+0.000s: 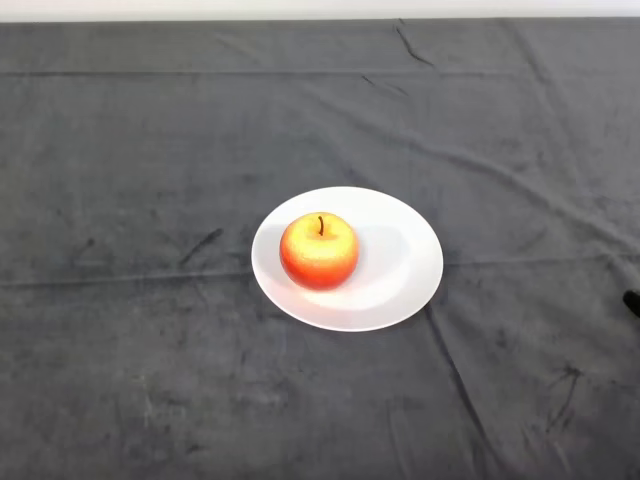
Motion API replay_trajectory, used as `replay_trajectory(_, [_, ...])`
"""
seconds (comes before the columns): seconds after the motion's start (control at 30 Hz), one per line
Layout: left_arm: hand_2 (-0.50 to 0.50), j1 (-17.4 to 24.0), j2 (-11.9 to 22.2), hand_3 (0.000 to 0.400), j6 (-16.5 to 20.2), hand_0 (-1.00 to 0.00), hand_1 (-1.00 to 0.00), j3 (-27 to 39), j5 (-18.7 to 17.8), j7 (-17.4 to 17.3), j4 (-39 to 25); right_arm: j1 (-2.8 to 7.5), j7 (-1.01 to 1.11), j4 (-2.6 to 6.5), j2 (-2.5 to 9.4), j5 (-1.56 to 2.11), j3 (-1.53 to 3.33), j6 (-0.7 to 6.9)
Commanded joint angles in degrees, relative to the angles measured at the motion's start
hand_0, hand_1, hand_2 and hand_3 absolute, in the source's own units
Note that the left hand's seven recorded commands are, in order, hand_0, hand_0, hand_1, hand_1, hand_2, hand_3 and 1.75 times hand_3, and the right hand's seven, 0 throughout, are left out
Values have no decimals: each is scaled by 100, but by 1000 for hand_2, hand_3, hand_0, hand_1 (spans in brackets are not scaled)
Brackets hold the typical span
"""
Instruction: Move the apple to the plate
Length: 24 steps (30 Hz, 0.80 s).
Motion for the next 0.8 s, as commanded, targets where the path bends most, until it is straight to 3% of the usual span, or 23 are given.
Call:
replay_trajectory(0.03, [0, -285, 279, 0, -130, 0, 0, 169, 2, -46, 249, 257, -17, 339, 127, 117, 22, 190])
replay_trajectory(0.8, [0, -317, 240, 0, -75, 0, 0, 150, -6, -77, 186, 257, -16, 340, 127, 118, 23, 189])
